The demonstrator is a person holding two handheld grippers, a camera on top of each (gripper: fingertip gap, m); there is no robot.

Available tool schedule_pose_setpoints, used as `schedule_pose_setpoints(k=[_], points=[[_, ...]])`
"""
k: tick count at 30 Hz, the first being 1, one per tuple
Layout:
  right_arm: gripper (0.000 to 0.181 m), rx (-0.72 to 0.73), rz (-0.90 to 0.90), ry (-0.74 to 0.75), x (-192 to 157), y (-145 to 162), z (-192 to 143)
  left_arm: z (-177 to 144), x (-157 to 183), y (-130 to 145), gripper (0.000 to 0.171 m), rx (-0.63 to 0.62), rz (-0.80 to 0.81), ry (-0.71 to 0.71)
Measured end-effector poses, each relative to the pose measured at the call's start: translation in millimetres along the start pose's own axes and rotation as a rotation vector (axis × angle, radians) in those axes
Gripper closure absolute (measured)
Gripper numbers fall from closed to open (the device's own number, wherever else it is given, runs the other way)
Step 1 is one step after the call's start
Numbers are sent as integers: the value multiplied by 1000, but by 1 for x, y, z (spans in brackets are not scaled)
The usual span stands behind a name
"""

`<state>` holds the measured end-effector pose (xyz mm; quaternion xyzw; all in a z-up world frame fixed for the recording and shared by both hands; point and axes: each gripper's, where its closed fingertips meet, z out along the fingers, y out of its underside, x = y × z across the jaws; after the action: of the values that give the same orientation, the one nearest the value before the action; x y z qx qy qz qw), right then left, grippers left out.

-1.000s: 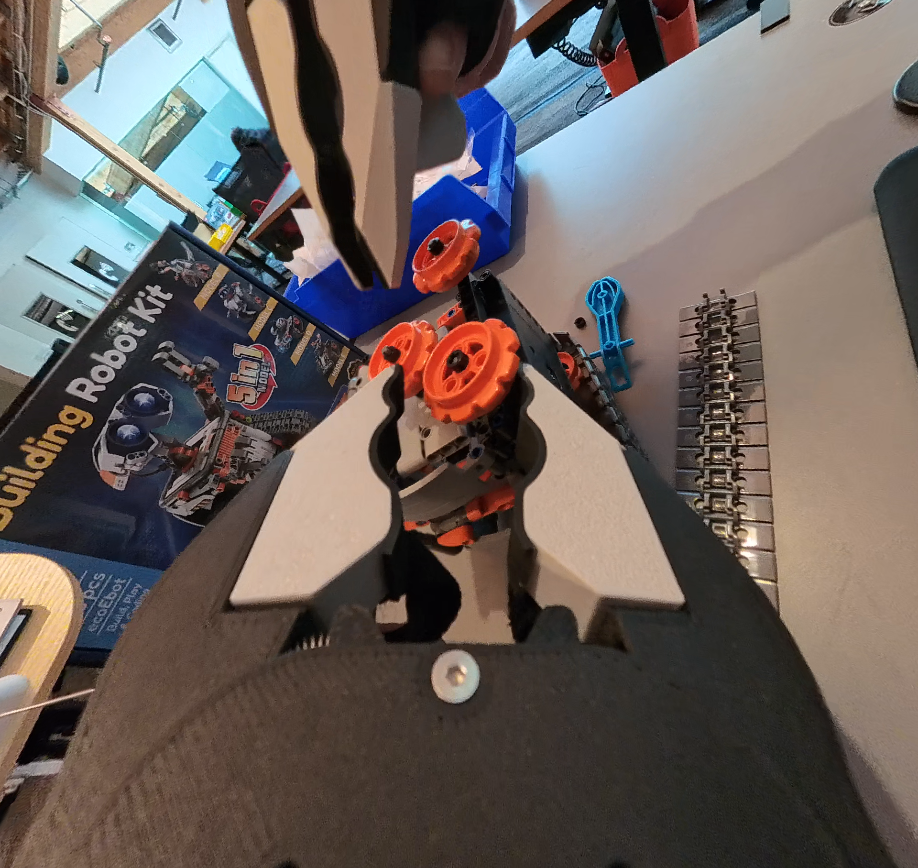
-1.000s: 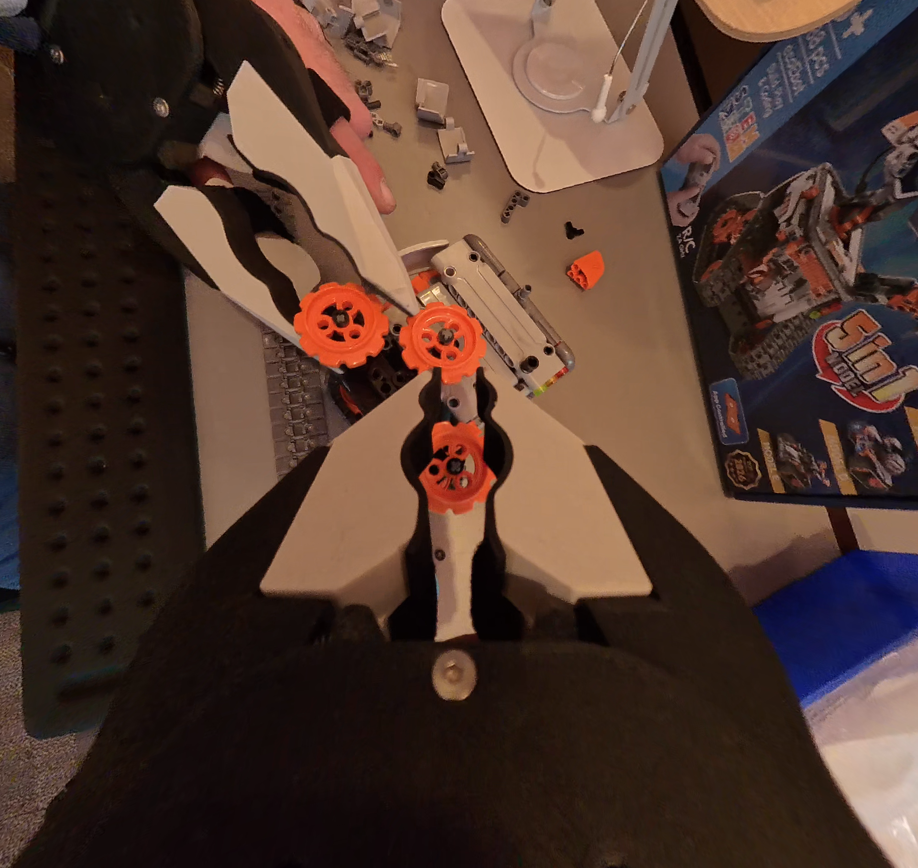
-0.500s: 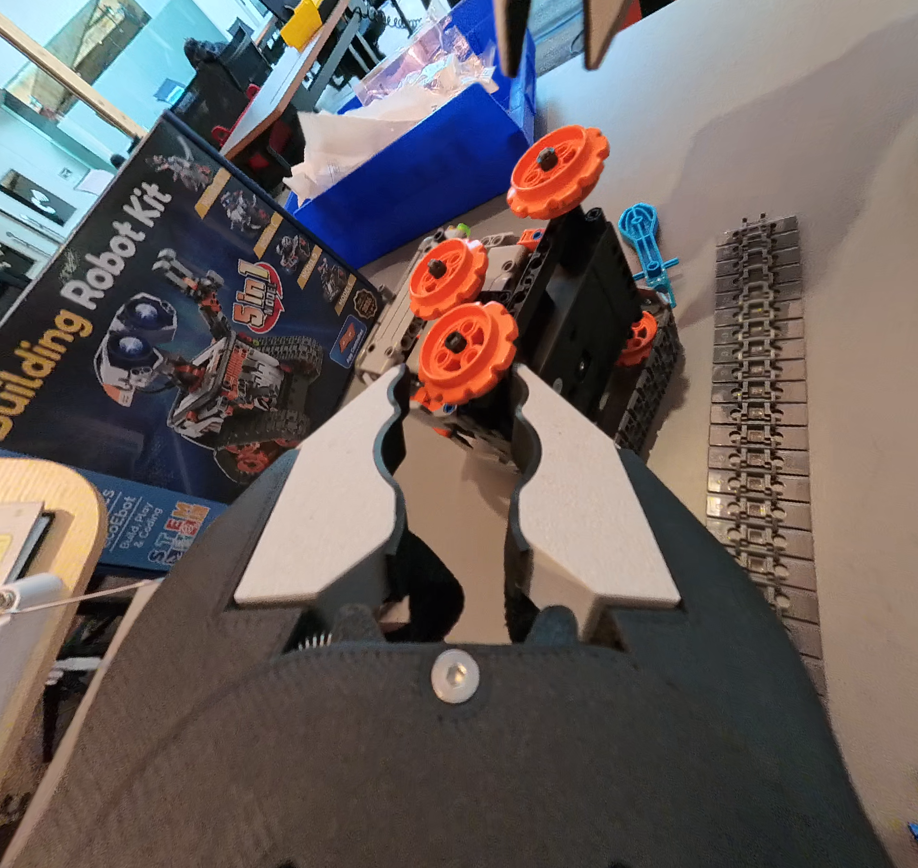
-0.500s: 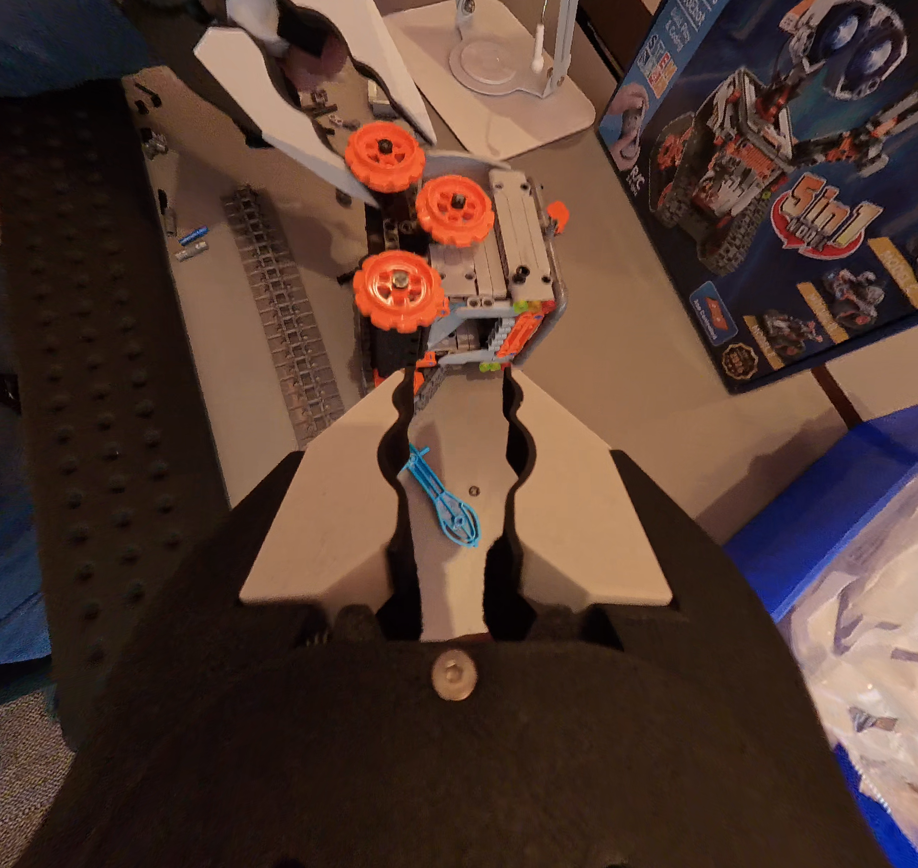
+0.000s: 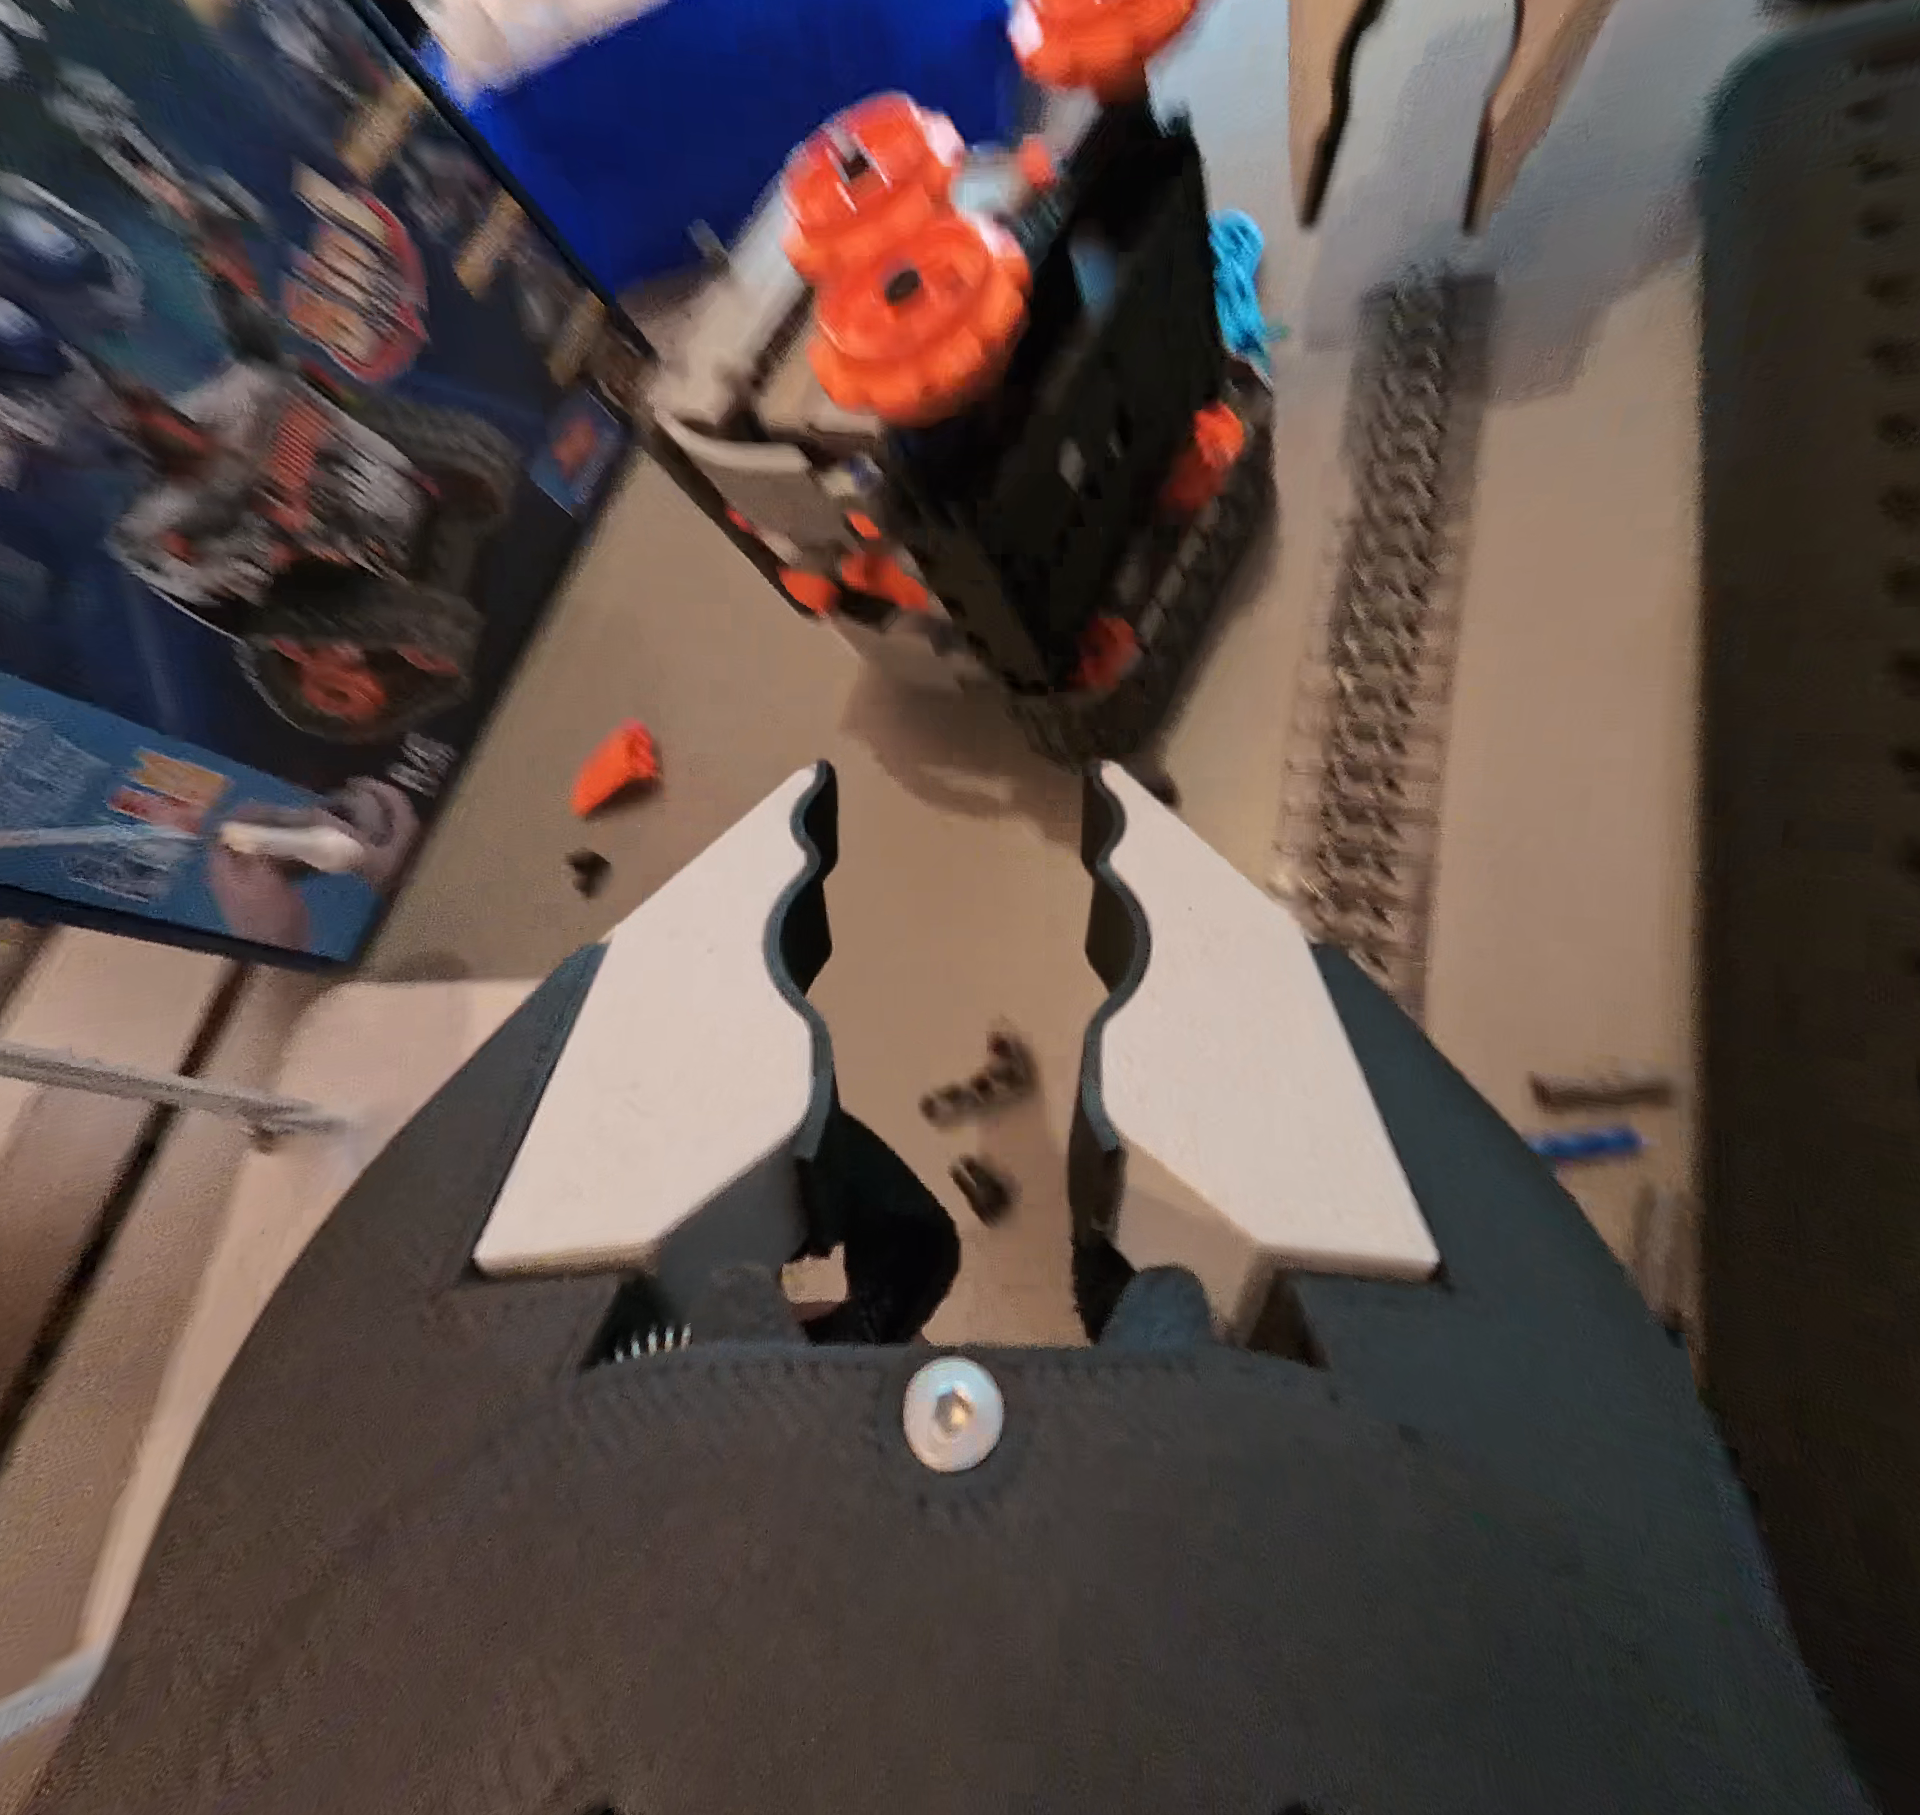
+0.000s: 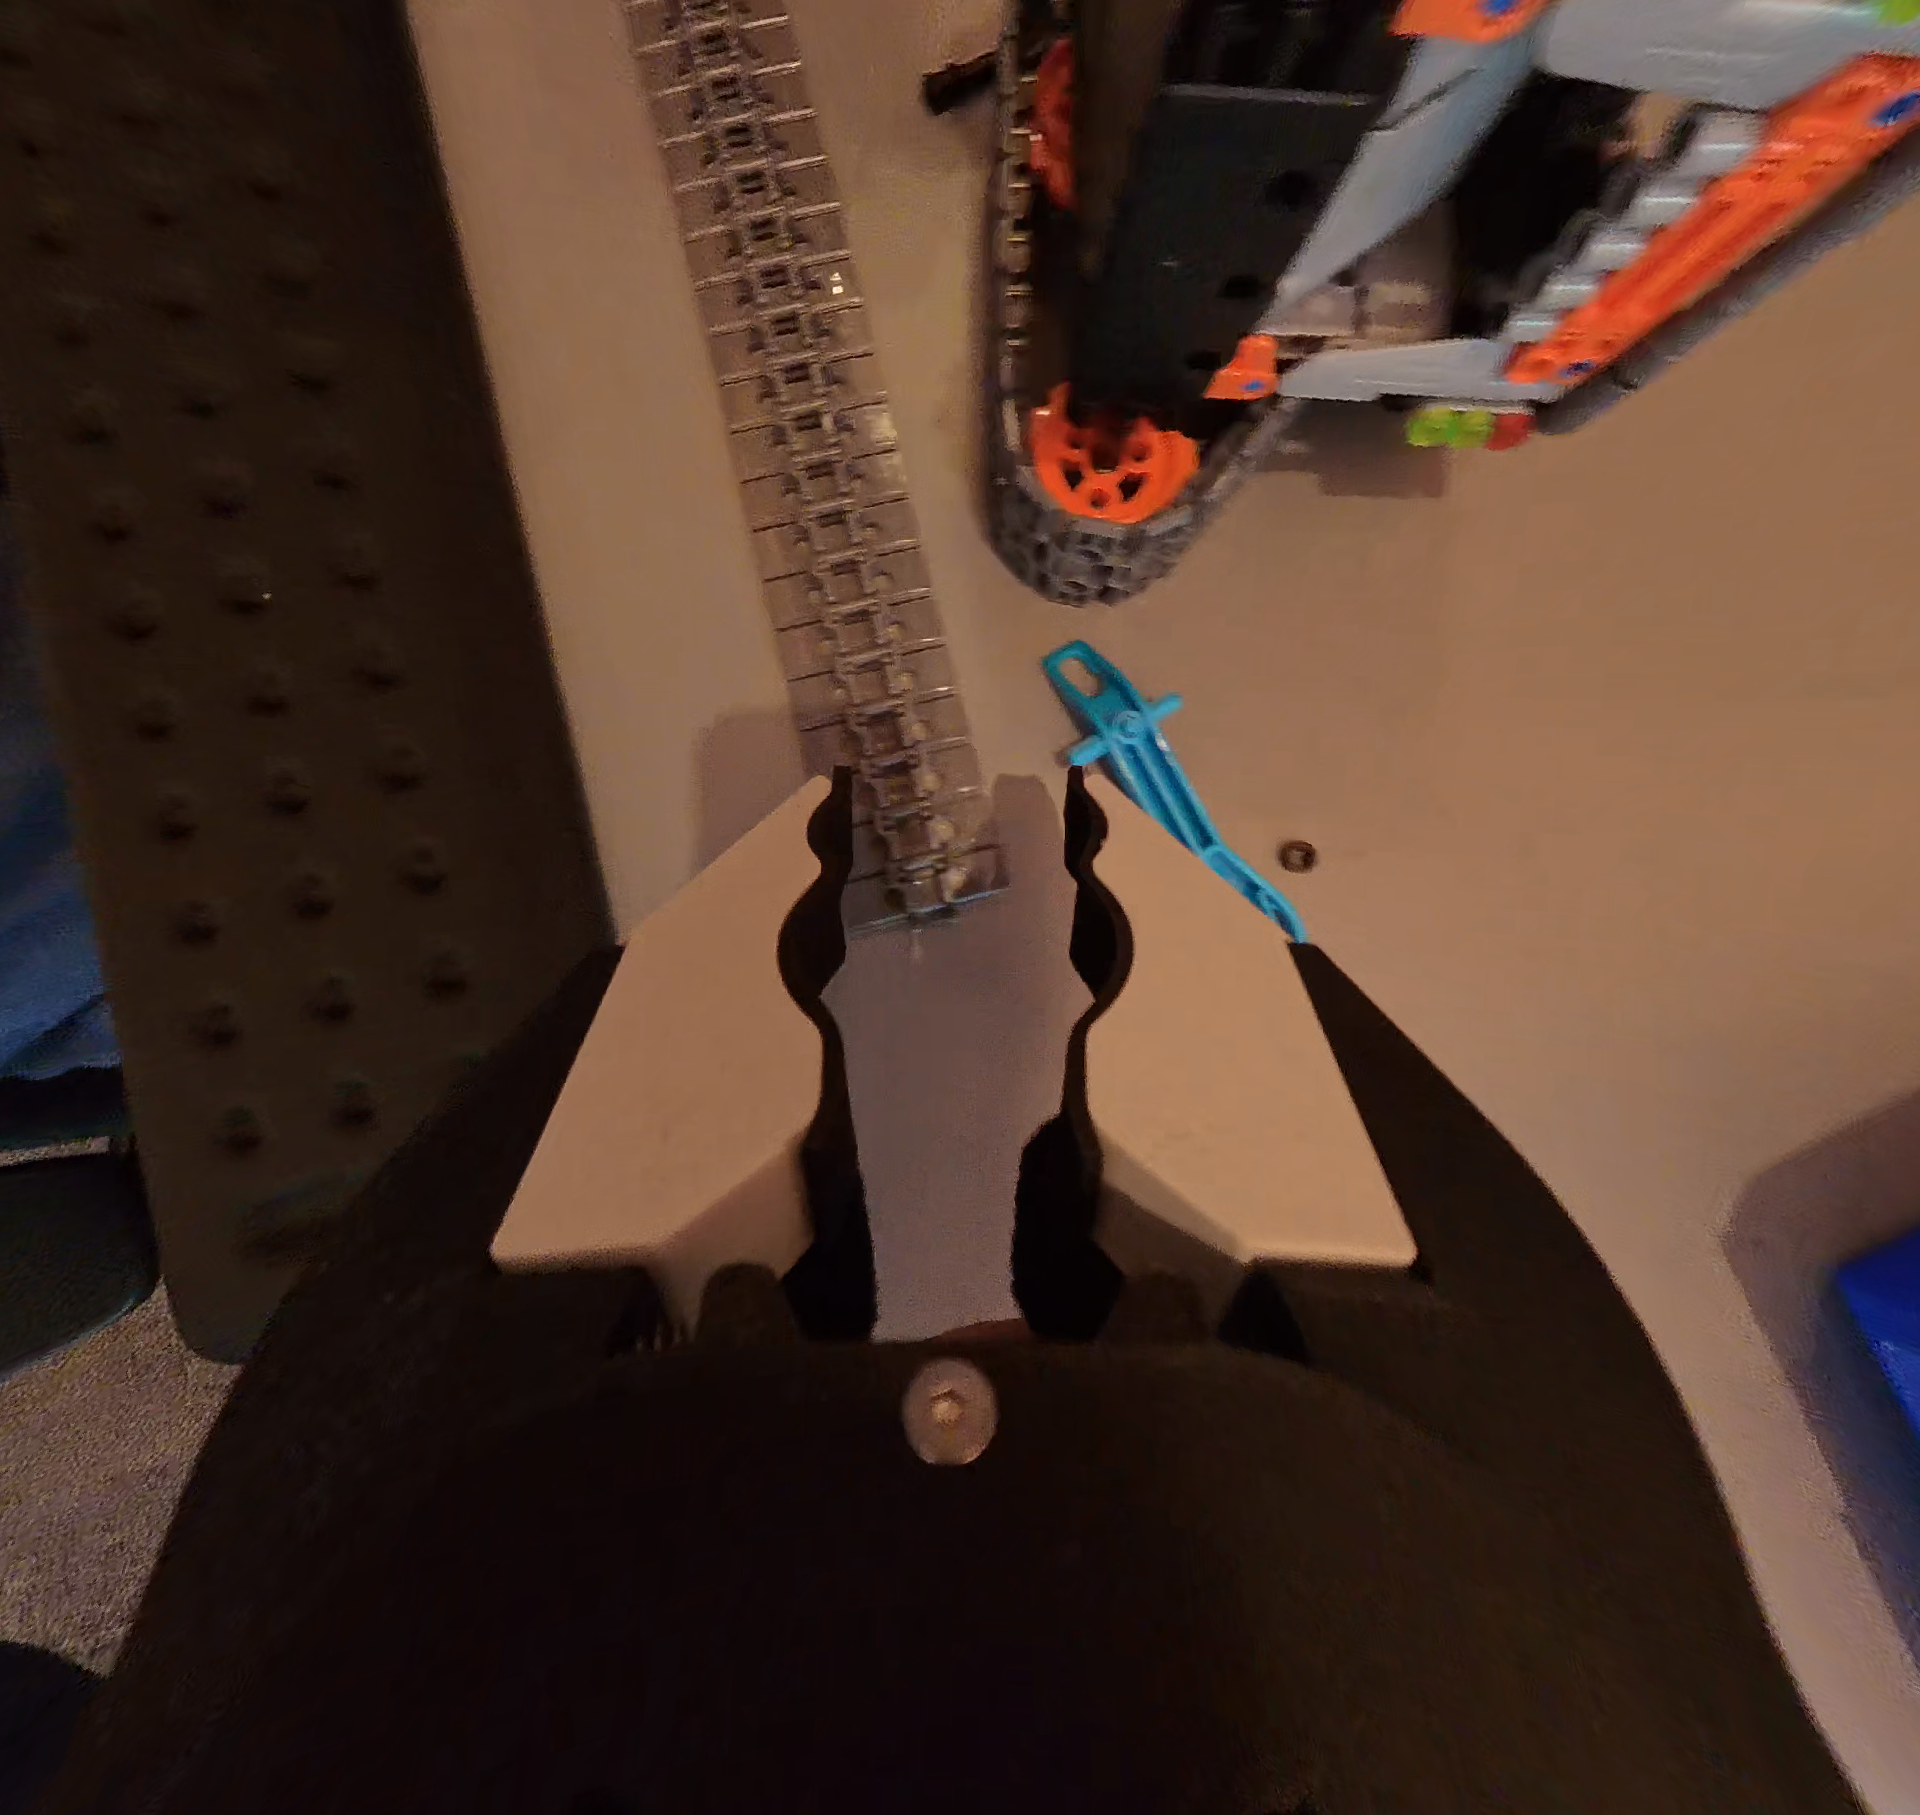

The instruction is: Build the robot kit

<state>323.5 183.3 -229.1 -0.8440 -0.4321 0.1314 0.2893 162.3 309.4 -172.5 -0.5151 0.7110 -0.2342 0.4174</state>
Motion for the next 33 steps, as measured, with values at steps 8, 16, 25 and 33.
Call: schedule_pose_setpoints(k=[8,16,25,33], points=[[139,-58,-8,-38,-22,16,27,-20,72,73,121,-274,-35,247],[155,-11,-20,7,-19,15,29,-16,88,89,134,-298,-110,288],[156,43,-50,54,-24,10,21,-15,82,89,145,-266,-57,220],[156,104,-33,44,-30,-4,5,-16,80,82,145,-228,-98,257]])
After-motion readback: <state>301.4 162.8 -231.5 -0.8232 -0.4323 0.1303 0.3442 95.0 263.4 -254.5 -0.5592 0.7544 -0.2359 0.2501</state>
